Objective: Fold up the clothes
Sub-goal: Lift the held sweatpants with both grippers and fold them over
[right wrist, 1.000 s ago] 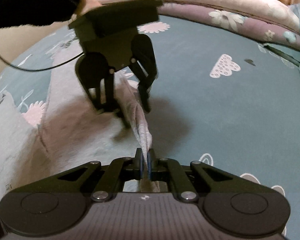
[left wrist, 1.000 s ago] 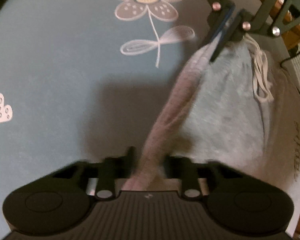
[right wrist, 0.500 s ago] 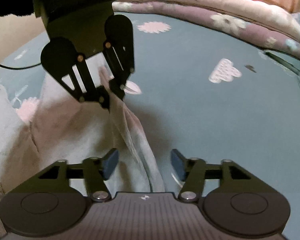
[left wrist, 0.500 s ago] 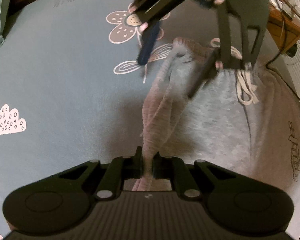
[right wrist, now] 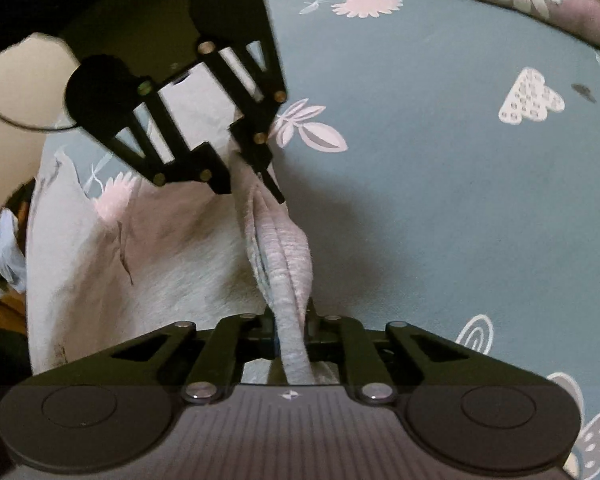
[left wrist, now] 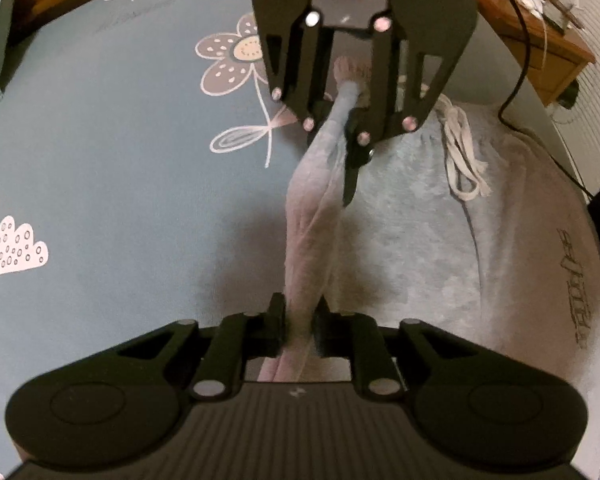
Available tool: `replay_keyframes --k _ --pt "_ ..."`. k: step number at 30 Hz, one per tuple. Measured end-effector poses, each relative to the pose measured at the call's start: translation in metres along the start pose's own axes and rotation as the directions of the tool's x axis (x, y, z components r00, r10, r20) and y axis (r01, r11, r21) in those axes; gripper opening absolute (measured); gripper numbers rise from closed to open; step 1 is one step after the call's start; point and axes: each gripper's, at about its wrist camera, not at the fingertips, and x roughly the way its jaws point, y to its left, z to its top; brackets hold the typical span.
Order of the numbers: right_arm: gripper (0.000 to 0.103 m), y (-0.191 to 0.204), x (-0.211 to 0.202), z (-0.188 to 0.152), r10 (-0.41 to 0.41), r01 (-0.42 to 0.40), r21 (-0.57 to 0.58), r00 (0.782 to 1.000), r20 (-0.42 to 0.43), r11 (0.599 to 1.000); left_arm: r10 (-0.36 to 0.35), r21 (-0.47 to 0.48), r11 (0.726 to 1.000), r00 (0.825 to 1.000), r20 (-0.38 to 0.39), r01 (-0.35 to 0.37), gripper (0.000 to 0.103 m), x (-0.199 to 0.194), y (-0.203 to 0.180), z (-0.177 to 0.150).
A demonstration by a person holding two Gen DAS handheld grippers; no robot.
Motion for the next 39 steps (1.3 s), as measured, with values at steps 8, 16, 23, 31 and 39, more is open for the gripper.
replay_keyframes --k 8,16,23,31,39 --pt "0.011 0.017 -0.003 0.003 -0.030 0.031 -0.071 1.000 0.005 0.997 -0.027 0.008 1.000 0.989 -0.142 0.029 0.036 0.005 0.020 -0.019" --pt "0.011 0.017 -0.007 -0.002 -0.037 0.037 -0.072 0.999 0.007 0.997 -0.081 -0.072 0.995 0.947 -0.311 0.061 0.034 0.023 0.048 -0.057" --pt "0.011 0.023 -0.012 -0.003 -0.055 0.056 -0.087 0.998 0.011 0.995 -0.001 -0.127 0.991 0.946 -0.324 -0.042 0.002 0.008 0.038 -0.083" --pt "0.011 0.048 -0.015 -0.002 -0.108 0.108 -0.114 0.994 0.010 0.988 0.093 -0.151 0.979 0.956 -0.280 -0.140 0.001 -0.032 0.004 -0.091" --pt "0.010 0.097 -0.025 -0.003 -0.218 0.216 -0.178 0.976 0.007 0.960 0.116 -0.170 0.973 0.969 -0.219 -0.155 0.001 -0.052 -0.061 -0.100"
